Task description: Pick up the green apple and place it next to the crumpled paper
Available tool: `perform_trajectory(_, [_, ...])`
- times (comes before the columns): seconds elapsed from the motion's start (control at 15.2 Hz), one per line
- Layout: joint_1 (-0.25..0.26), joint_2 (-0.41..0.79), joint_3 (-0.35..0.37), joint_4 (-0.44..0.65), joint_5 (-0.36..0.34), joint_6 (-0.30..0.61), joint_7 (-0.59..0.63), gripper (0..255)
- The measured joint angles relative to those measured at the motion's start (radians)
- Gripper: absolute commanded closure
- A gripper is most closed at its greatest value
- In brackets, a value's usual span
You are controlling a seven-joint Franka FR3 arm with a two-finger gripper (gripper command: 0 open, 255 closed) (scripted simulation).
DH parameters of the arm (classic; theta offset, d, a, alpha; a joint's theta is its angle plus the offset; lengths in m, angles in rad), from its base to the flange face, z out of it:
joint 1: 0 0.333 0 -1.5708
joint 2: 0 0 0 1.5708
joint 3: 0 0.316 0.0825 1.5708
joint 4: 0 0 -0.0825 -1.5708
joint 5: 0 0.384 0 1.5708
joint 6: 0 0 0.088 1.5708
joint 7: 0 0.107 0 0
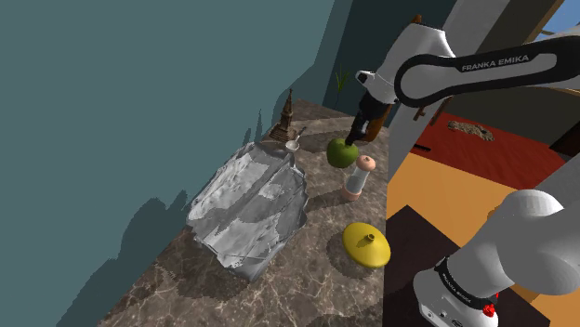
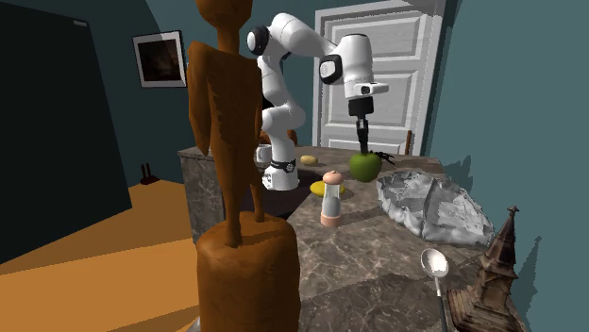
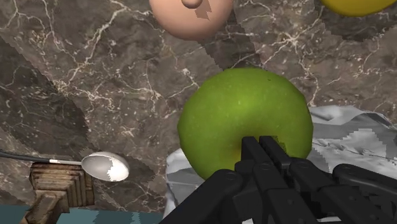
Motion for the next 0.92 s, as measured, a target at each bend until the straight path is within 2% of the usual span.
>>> perform_trajectory(0.92, [0.016, 0.121, -0.015, -0.099, 0.029, 0.218, -0.026, 255])
